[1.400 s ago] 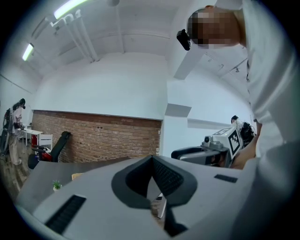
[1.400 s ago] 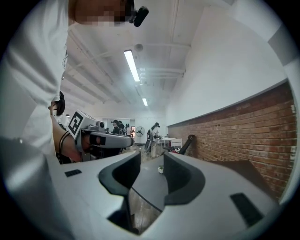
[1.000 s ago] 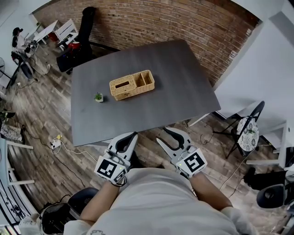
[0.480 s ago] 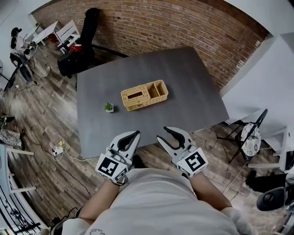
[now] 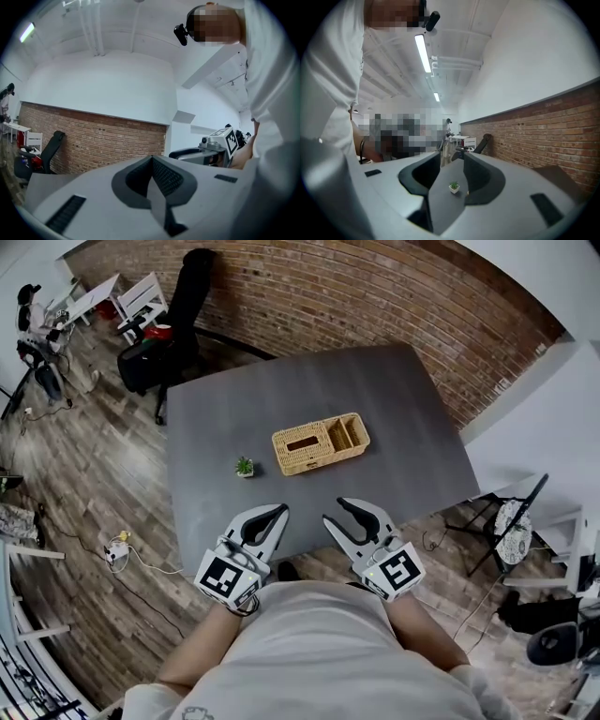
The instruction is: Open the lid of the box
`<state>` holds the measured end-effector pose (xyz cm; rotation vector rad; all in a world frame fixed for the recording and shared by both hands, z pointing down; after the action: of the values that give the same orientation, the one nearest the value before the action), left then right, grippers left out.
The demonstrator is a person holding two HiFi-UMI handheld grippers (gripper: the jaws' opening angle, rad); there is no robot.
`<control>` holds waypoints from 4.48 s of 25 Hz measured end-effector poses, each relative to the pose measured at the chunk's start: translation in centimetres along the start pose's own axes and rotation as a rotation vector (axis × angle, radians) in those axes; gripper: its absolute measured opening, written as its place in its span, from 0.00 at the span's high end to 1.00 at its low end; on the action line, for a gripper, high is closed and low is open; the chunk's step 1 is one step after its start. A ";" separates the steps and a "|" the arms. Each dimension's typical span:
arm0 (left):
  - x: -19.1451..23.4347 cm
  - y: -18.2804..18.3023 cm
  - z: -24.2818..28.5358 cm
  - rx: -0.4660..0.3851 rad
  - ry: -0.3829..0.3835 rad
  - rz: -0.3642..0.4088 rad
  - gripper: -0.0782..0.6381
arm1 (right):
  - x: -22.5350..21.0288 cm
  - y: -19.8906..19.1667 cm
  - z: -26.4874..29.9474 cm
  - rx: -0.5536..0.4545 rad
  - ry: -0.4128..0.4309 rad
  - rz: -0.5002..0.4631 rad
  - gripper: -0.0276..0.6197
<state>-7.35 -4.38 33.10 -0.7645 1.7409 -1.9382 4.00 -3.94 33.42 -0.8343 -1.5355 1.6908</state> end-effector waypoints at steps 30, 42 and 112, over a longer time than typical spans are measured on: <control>9.9 -0.2 2.6 0.021 0.120 -0.042 0.88 | -4.3 -1.8 10.7 0.103 0.184 -0.017 0.70; 12.7 -4.3 7.9 0.112 0.157 -0.098 0.88 | -10.1 -7.2 13.2 0.280 0.309 -0.009 0.67; 17.4 -19.1 12.6 0.332 0.177 -0.174 0.88 | -14.5 -22.9 18.7 0.742 0.746 -0.454 0.76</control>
<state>-11.37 -22.68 54.89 -0.6577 1.4262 -2.3974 -1.88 -25.01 58.07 -0.5487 -0.4689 1.2383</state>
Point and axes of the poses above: the fingertips, and each gripper's own axes: z forward along the fingers, x to its left, y out of its top, the point moved 2 cm from there along -z, backward along the fingers, and after that the axes turned 9 degrees about y, right-handed, at the moved point
